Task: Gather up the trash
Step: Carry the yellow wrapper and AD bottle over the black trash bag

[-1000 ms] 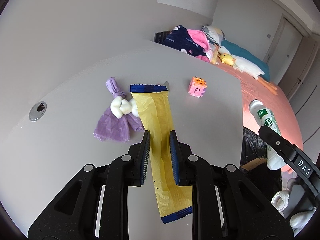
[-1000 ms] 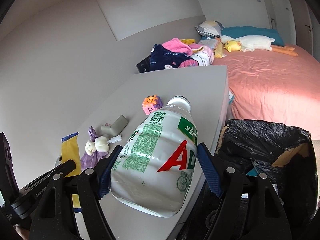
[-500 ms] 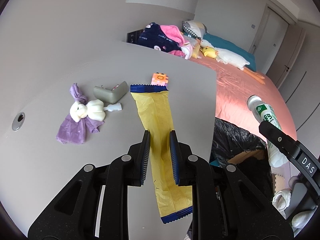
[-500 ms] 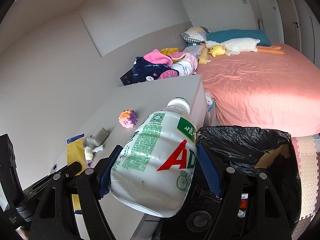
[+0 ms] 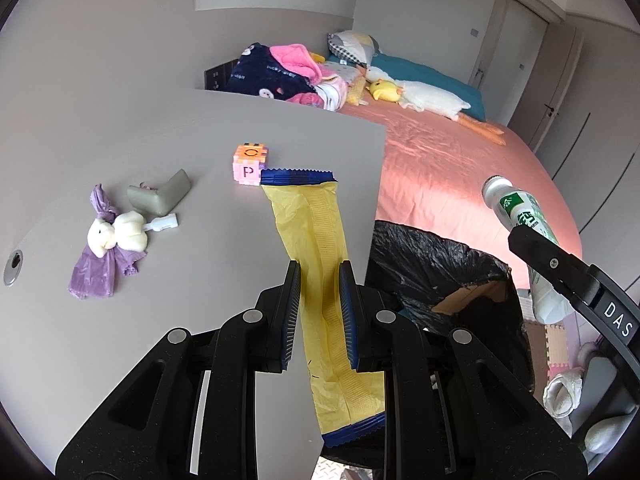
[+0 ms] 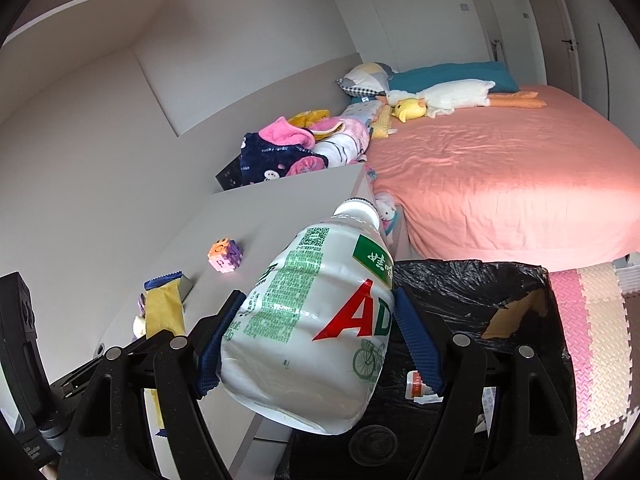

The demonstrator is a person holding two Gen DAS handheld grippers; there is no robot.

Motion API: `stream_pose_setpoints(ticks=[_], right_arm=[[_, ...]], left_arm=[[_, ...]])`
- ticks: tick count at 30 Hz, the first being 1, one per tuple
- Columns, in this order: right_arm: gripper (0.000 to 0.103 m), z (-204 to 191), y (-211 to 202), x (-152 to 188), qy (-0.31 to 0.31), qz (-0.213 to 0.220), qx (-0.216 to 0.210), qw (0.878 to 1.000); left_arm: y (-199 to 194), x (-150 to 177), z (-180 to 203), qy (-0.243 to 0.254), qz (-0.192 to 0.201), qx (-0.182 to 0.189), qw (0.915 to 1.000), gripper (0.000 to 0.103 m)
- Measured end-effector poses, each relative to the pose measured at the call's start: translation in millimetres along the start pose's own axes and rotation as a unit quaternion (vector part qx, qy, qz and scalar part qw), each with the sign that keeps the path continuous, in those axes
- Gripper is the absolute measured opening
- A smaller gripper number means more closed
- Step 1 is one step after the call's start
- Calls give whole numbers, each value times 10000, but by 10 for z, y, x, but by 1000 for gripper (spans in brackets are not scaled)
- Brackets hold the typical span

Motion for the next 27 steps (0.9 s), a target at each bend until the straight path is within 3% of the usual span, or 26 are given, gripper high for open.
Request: stream_pose_setpoints(ticks=[27], right_arm=[[76,938,-295,-150,387,234,708,9965]], left_arm=[[218,125,978,634,-261,766,9947,19]])
Point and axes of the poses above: each gripper's, at about its wrist camera, not at the fingertips, and y roughly the way its jaws point, z to its right, x to its underside, the point moved 4 cm from there along y, roughly the way its jaws point, and after that the axes turned 15 degrees about z, right-handed, at the moved point
